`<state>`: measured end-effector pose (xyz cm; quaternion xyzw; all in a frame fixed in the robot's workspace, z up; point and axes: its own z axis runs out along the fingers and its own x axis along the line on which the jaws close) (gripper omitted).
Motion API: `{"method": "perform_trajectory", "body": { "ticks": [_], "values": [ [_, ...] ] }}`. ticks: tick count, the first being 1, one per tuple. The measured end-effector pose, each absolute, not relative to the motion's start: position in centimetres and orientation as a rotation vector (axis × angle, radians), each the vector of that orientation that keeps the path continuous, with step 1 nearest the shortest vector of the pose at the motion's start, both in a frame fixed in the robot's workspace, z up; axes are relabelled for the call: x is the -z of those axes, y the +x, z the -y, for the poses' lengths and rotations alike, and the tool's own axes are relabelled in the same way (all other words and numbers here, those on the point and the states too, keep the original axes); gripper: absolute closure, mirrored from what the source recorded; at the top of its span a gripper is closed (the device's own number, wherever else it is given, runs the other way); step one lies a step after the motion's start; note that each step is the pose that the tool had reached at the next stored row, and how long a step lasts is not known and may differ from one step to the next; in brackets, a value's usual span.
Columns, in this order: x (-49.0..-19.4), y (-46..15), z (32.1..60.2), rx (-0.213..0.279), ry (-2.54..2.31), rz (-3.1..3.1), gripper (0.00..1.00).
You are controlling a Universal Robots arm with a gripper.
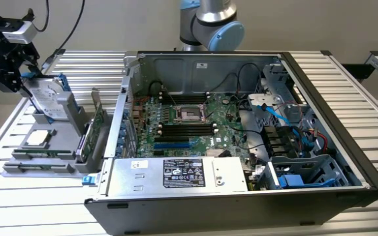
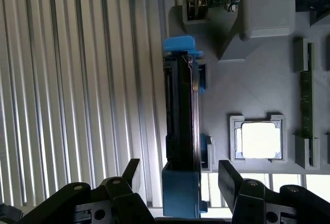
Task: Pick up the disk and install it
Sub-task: 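Pick up the disk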
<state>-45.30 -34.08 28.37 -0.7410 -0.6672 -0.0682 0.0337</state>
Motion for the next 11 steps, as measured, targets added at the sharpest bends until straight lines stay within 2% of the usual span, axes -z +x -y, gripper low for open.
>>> {"method": "perform_trajectory", "body": {
  "ticks": [11],
  "values": [
    [-28.47, -45.31, 34.08, 0.192, -2.269, 2.039, 0.29]
  ]
}}
